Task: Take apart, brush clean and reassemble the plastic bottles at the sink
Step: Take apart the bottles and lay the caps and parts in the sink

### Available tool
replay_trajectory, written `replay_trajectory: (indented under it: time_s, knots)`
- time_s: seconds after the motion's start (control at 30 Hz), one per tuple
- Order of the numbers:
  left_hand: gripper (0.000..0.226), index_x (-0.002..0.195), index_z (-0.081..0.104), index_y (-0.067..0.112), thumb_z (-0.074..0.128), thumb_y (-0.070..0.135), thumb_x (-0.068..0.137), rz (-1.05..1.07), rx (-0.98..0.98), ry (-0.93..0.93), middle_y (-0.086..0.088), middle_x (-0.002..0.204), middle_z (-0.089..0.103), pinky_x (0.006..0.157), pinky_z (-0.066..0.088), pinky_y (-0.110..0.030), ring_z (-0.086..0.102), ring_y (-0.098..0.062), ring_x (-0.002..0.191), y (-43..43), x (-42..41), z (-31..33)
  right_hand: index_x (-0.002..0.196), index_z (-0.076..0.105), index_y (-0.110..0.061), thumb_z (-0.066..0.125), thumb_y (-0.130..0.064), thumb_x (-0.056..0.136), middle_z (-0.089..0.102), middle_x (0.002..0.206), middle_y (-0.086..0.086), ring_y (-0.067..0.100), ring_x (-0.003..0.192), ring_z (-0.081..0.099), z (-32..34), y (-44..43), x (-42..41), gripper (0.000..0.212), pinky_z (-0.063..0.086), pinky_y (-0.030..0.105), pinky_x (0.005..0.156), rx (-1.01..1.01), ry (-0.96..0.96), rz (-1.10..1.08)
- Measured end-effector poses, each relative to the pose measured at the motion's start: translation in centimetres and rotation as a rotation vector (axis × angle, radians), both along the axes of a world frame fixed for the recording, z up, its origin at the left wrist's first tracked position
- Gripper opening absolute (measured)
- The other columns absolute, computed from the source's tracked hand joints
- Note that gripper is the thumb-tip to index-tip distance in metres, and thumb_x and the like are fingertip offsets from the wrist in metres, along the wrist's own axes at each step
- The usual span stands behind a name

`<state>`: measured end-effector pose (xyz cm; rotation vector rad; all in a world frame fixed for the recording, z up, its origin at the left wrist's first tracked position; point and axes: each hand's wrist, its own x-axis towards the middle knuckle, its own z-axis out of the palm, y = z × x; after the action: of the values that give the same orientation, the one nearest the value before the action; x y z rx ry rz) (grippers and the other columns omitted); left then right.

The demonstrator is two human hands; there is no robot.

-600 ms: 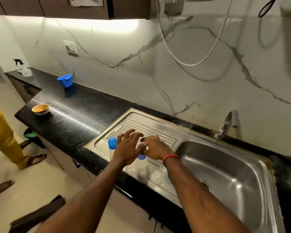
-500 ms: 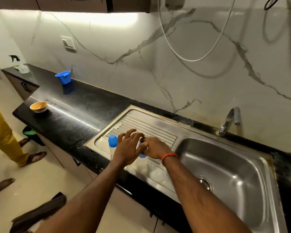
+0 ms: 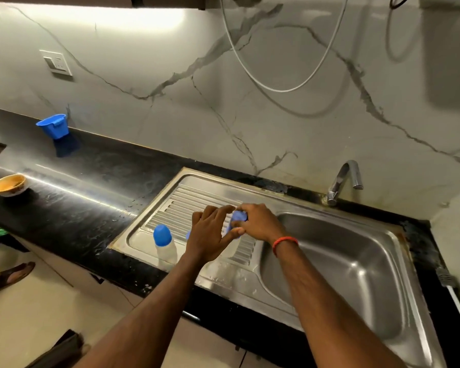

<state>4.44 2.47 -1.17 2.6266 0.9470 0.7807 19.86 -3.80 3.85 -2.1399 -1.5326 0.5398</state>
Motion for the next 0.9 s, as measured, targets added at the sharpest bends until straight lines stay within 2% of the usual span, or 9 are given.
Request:
replay_trajectory:
  time_s: [0.13,0.23,0.33,0.43,0.53,0.6,0.67,0.73,0.9]
  knots:
    - [0.084,0.136,0.051,0.029,0.037,0.09,0.08,-0.026,-0.08,-0.058,0.01,0.135,0.06,0.098,0.029,-0.031,0.052,-0.012,0.122,0.1,1.8,-0.1,0.13,0.061,-0.016,0.07,-0.04,0.09,0.067,0.12,0.004,0.021,0.105,0.062,2.9,-1.5,1.9,0.047,0.052,0.034,0.094,0.117,0.078,-0.077]
    - [0.077,0.134,0.048,0.031,0.052,0.083,0.079,-0.091,-0.176,-0.139,0.01,0.125,0.064,0.1,0.037,-0.037,0.059,-0.011,0.109,-0.2,4.0,-0.4,0.124,0.064,-0.012,0.071,-0.032,0.09,0.071,0.112,0.009,0.022,0.096,0.067,4.5,-3.1,3.1,0.041,0.056,0.039,0.091,0.195,0.143,-0.183]
    - [0.054,0.126,0.046,0.038,0.062,0.068,0.085,-0.149,-0.221,-0.243,0.02,0.11,0.06,0.098,0.045,-0.046,0.059,-0.006,0.094,-1.1,6.2,-0.6,0.119,0.066,-0.012,0.072,-0.032,0.088,0.072,0.105,0.008,0.022,0.09,0.068,4.9,-4.7,3.7,0.037,0.058,0.039,0.085,0.219,0.152,-0.257]
    - [0.048,0.126,0.047,0.04,0.061,0.065,0.088,-0.228,-0.292,-0.272,0.022,0.11,0.059,0.097,0.048,-0.049,0.059,-0.004,0.095,-2.0,7.8,-1.2,0.117,0.066,-0.015,0.071,-0.032,0.086,0.07,0.107,0.006,0.022,0.094,0.066,4.5,-6.0,4.4,0.035,0.056,0.034,0.082,0.203,0.136,-0.33]
    - [0.056,0.13,0.051,0.03,0.057,0.066,0.086,-0.297,-0.317,-0.274,0.012,0.118,0.064,0.094,0.05,-0.046,0.06,-0.008,0.1,-3.2,9.2,-1.8,0.107,0.064,-0.022,0.066,-0.031,0.086,0.068,0.106,0.004,0.024,0.095,0.064,3.9,-7.4,5.3,0.023,0.055,0.036,0.083,0.192,0.1,-0.406]
    - [0.062,0.133,0.051,0.027,0.055,0.065,0.085,-0.361,-0.383,-0.281,0.008,0.122,0.064,0.091,0.054,-0.036,0.061,-0.005,0.1,-4.3,10.0,-2.0,0.102,0.062,-0.023,0.062,-0.034,0.089,0.066,0.103,0.002,0.023,0.092,0.062,3.6,-8.1,5.5,0.017,0.052,0.034,0.078,0.171,0.06,-0.453]
    - [0.063,0.136,0.049,0.026,0.053,0.063,0.085,-0.403,-0.404,-0.274,0.008,0.122,0.064,0.087,0.053,-0.023,0.06,-0.001,0.098,-5.3,10.9,-1.8,0.096,0.061,-0.022,0.061,-0.05,0.09,0.064,0.095,0.0,0.019,0.084,0.061,3.2,-8.4,5.4,0.028,0.047,0.03,0.07,0.132,0.011,-0.471]
    - [0.062,0.137,0.05,0.025,0.055,0.06,0.086,-0.409,-0.392,-0.273,0.005,0.118,0.067,0.082,0.056,-0.026,0.062,-0.004,0.095,-5.9,11.9,-1.8,0.088,0.06,-0.022,0.06,-0.061,0.089,0.063,0.086,-0.001,0.016,0.075,0.059,2.6,-8.6,5.8,0.039,0.043,0.026,0.064,0.12,-0.027,-0.488]
    - [0.048,0.119,0.056,0.029,0.065,0.061,0.085,-0.465,-0.426,-0.276,0.013,0.102,0.068,0.075,0.059,-0.038,0.065,-0.005,0.084,-5.9,13.8,-1.9,0.072,0.06,-0.022,0.064,-0.032,0.093,0.062,0.073,0.0,0.014,0.067,0.055,2.3,-9.7,8.5,0.024,0.039,0.02,0.059,0.228,0.1,-0.494]
